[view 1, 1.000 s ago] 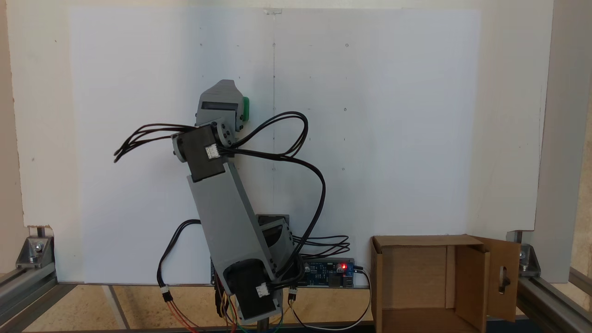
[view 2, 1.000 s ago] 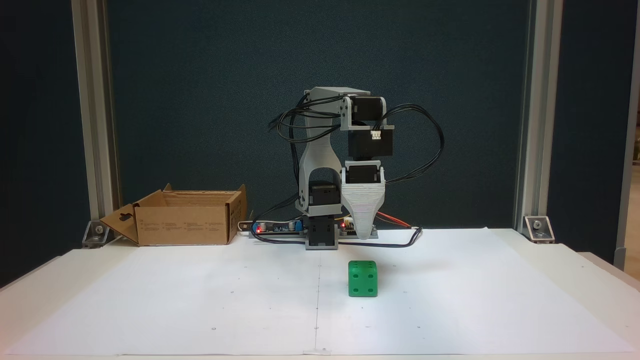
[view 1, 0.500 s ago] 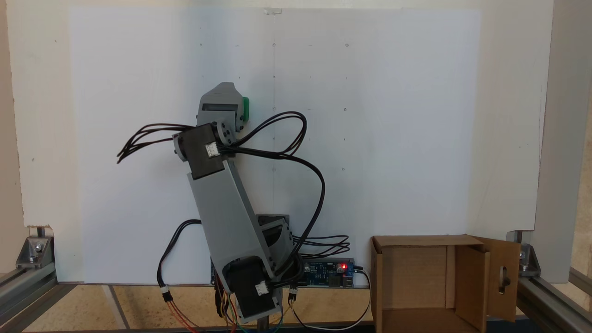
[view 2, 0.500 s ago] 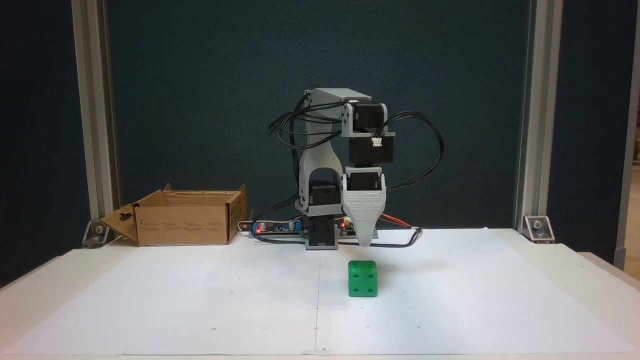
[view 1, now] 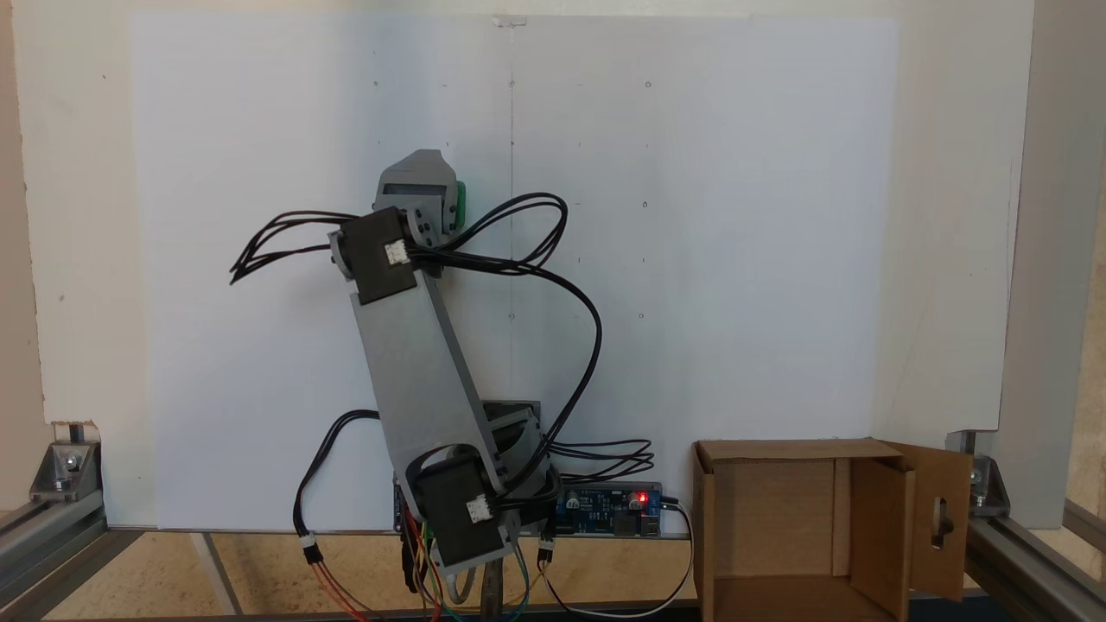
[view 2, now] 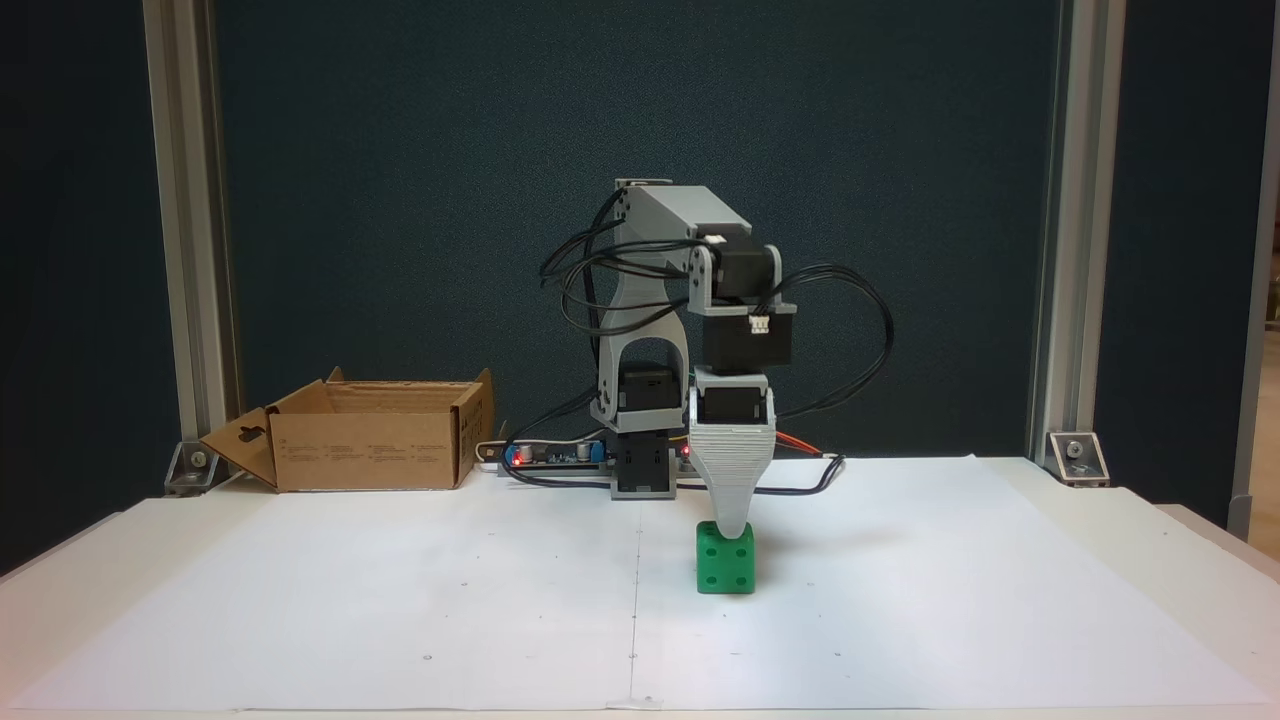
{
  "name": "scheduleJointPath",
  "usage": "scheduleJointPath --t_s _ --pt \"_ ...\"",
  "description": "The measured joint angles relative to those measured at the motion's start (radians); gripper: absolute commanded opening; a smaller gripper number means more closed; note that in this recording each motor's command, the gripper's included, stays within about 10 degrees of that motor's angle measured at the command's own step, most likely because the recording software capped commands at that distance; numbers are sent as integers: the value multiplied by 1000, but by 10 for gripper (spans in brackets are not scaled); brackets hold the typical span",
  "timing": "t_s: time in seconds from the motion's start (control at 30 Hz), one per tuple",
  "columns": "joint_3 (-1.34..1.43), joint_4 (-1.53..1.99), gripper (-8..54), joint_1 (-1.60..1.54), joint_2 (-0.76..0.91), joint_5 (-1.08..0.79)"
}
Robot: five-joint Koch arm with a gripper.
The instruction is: Grasp a green dice and put it in the bin.
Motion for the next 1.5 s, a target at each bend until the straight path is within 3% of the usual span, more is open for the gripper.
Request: scheduleJointPath --t_s 1.3,1.5 --pt "8 -57 411 54 -167 -26" --pt "11 -60 237 55 -175 -43"
